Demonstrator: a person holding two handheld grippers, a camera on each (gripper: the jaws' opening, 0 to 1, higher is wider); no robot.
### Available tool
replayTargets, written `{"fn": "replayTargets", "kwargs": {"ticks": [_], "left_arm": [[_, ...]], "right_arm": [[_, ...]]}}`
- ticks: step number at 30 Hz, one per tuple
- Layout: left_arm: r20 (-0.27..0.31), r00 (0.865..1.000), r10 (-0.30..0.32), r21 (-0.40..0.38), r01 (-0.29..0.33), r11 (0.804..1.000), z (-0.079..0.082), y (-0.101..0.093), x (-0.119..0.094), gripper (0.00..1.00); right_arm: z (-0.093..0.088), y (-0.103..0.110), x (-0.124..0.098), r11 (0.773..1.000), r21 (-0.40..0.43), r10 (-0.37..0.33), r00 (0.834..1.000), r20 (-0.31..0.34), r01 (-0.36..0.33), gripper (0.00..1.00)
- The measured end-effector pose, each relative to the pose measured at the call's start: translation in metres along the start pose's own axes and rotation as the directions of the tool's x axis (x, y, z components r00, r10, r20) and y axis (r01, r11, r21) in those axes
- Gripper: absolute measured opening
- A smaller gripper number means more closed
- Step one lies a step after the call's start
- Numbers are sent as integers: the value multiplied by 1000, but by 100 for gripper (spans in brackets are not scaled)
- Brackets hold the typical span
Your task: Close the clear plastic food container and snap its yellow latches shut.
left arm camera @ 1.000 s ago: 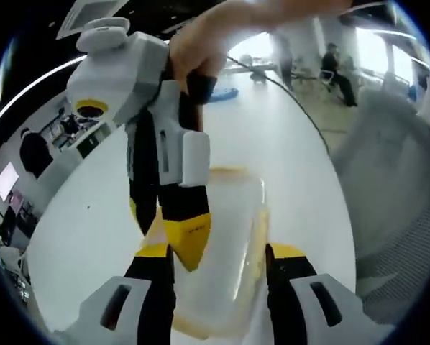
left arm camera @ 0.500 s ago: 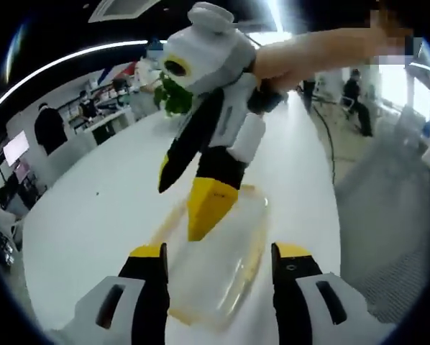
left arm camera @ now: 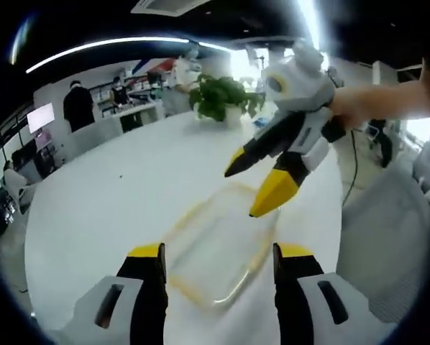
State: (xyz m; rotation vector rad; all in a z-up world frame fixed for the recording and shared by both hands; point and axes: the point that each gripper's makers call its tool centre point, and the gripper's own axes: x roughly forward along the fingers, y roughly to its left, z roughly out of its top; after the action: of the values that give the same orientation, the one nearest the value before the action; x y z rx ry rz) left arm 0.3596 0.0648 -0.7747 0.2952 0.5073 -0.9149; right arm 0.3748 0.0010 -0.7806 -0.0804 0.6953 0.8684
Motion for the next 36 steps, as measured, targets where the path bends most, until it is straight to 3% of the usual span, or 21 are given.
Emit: {"fn": "replayTargets", "kwargs": {"ticks": [3, 11, 16, 21, 36], "left_arm": [[2, 1000, 29, -10, -29, 1000, -1, 3, -5, 58], [40, 996, 82, -150, -75, 986, -5, 17, -13, 59], [3, 993, 116, -108, -115, 988, -11, 23, -15, 59], [41, 993, 107, -168, -98, 981, -5, 23, -16, 59], [21, 993, 115, -183, -109, 977, -13, 24, -17, 58]], "right_arm": [[-3, 0, -3, 999, 19, -26, 1000, 12, 26, 60], [-4, -7, -15, 993, 63, -100, 994, 49, 97, 60], [-9, -10, -20, 989, 43, -140, 990, 30, 138, 60], [-11, -12, -22, 984, 86, -158, 987, 42, 154, 60], [-14, -11, -23, 981, 123, -157, 987, 37, 152, 59]]}}
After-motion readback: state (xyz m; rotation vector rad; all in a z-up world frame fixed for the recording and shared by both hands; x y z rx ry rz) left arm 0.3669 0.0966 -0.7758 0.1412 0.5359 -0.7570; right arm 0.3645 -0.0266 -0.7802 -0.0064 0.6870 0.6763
